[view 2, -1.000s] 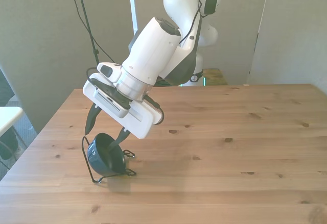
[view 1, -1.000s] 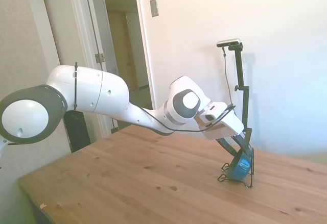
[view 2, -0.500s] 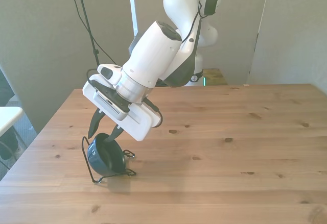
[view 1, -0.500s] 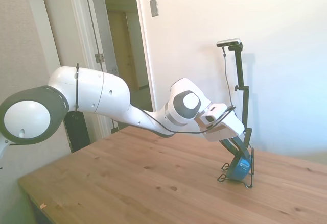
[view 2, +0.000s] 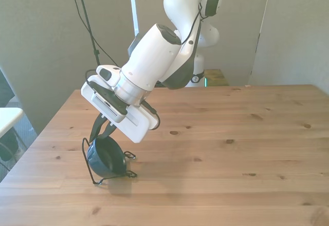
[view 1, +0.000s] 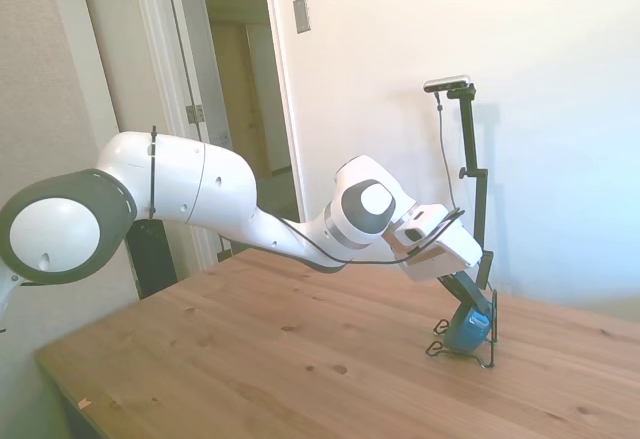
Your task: Unload the bowl
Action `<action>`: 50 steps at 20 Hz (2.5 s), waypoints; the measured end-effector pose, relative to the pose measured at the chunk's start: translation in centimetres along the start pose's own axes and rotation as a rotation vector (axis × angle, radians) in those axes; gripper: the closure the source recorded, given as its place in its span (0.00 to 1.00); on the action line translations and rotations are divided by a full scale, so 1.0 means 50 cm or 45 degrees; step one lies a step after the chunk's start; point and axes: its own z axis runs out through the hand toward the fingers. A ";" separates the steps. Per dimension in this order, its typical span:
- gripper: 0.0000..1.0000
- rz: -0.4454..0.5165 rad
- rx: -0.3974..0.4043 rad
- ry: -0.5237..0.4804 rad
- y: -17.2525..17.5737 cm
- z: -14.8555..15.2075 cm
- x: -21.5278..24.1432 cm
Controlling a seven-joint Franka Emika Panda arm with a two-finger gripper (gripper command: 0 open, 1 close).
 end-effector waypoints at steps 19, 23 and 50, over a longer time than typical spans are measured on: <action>1.00 -0.003 0.259 0.046 0.011 -0.319 -0.067; 1.00 -0.022 0.315 -0.081 0.085 -0.321 -0.142; 0.00 -0.119 0.409 -0.477 0.172 -0.153 -0.318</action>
